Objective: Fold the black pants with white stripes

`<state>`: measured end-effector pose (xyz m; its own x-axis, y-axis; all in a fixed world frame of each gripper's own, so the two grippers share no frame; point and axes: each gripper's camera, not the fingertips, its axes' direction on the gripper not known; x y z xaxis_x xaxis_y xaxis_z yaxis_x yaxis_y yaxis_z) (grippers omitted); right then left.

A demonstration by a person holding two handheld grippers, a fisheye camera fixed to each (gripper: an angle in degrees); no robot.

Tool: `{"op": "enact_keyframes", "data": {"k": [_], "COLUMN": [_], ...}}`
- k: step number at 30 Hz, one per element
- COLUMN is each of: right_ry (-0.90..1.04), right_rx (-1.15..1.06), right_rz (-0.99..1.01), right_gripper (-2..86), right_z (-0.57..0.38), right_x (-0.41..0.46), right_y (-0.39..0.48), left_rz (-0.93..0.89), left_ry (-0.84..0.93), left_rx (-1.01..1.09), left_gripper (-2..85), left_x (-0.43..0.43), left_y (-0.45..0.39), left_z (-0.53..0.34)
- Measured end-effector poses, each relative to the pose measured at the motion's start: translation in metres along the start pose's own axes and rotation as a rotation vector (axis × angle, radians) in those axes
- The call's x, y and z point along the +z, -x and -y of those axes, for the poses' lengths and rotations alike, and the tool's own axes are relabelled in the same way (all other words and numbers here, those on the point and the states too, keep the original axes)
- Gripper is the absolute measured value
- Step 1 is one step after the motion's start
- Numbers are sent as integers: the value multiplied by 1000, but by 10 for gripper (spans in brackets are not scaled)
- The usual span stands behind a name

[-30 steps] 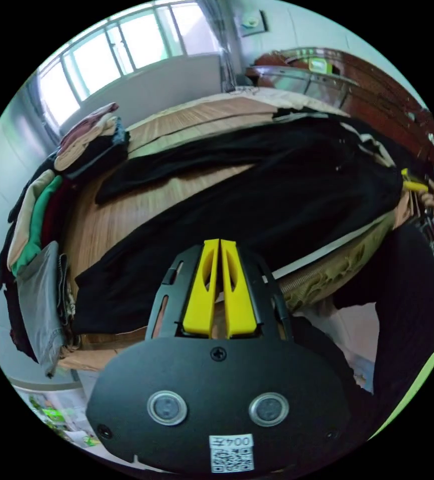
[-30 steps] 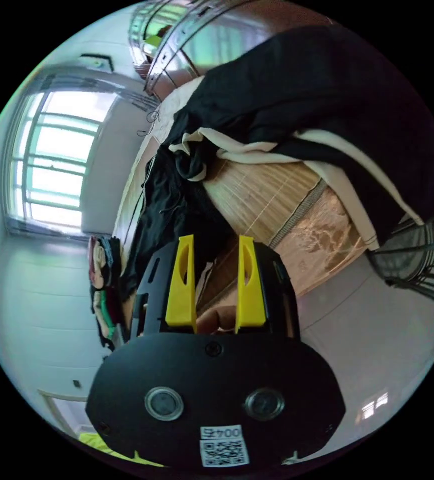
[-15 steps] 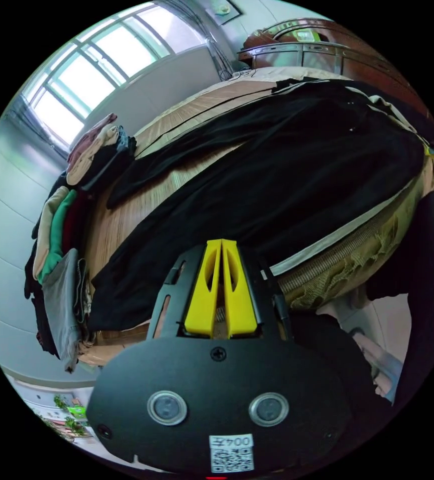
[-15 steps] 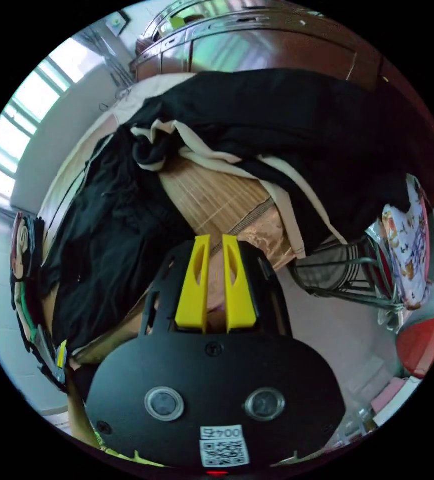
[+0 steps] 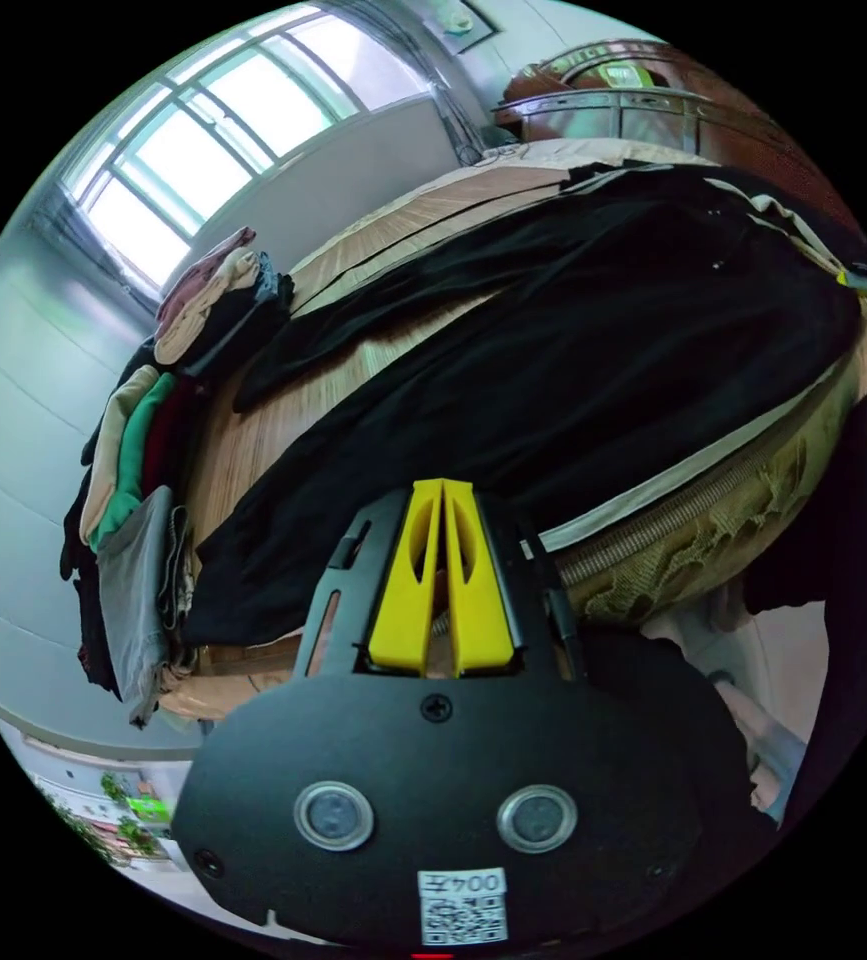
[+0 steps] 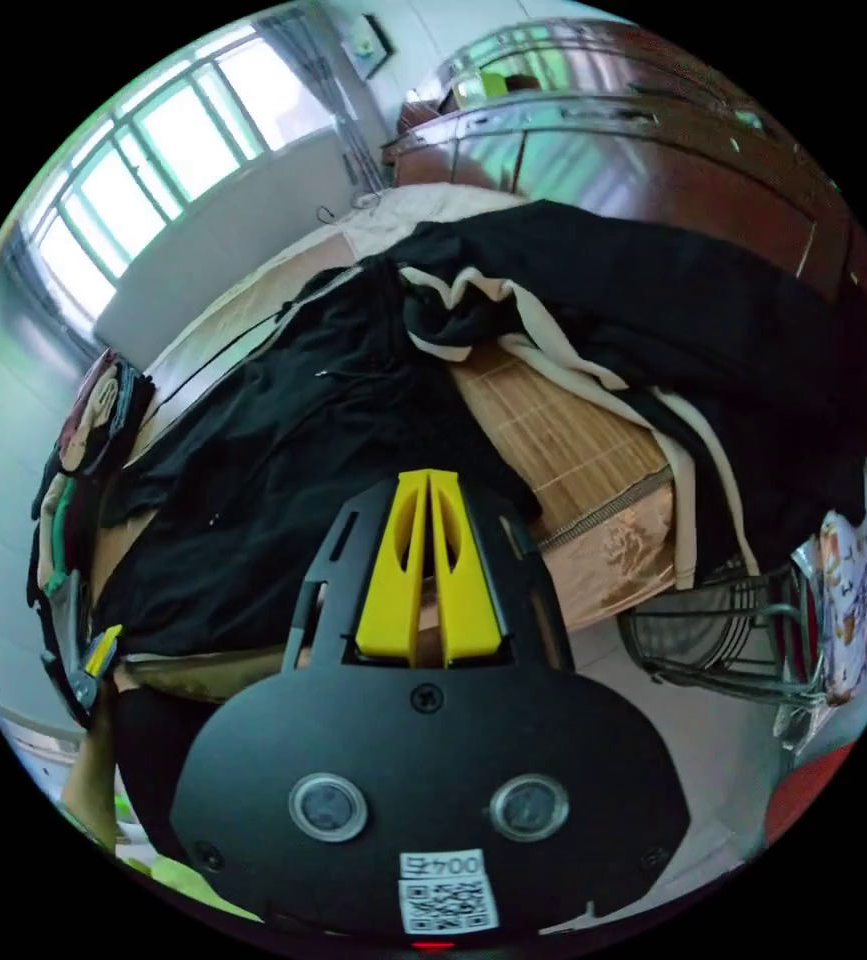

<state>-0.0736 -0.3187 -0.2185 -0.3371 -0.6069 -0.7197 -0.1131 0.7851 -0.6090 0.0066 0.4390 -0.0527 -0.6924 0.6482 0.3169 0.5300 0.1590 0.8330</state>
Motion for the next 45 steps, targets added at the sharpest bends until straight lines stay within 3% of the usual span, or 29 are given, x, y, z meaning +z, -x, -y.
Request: {"op": "enact_keyframes", "data": {"k": [4,7,8,15,19,26,29,30,33,37,39,45], "right_ry": [17,218,151,193,229,231,224,223,220,241,313,184], "right_rx": [-104,-180,-211,-323,-288,-268,-287,-285,-276,-251,-230,-120], "right_rz": [96,-103,-148,-300,-247,-230,-243,-239,-213,-153,-126,200], "right_gripper": [-5,-3,-3,-5,-5,-5,-4,-4,-3,-1,2,44], "right_z": [-20,-26,-30,-24,-11,-3,-2,-2,1,11,27,63], "right_x": [-5,46,46,65,70,83,90,91,97,104,103,92], "right_y": [64,109,123,171,173,180,184,184,179,167,165,208], "left_rz": [2,-19,-30,-24,83,60,116,141,45,74,48,-143], "left_ry": [-63,-113,-122,-46,-72,-95,101,259,185,202,77,-98], "left_rx": [-173,-340,-377,-673,-601,-456,-385,-368,-464,-501,-532,-389], "left_gripper": [7,9,9,15,17,16,10,8,4,2,1,1], "left_x": [-5,-15,-17,-6,-9,4,46,74,77,58,35,6], "left_y": [22,44,50,138,166,161,154,155,164,163,158,95], "left_z": [-7,-19,-23,-112,-110,-17,18,18,1,13,19,98]}}
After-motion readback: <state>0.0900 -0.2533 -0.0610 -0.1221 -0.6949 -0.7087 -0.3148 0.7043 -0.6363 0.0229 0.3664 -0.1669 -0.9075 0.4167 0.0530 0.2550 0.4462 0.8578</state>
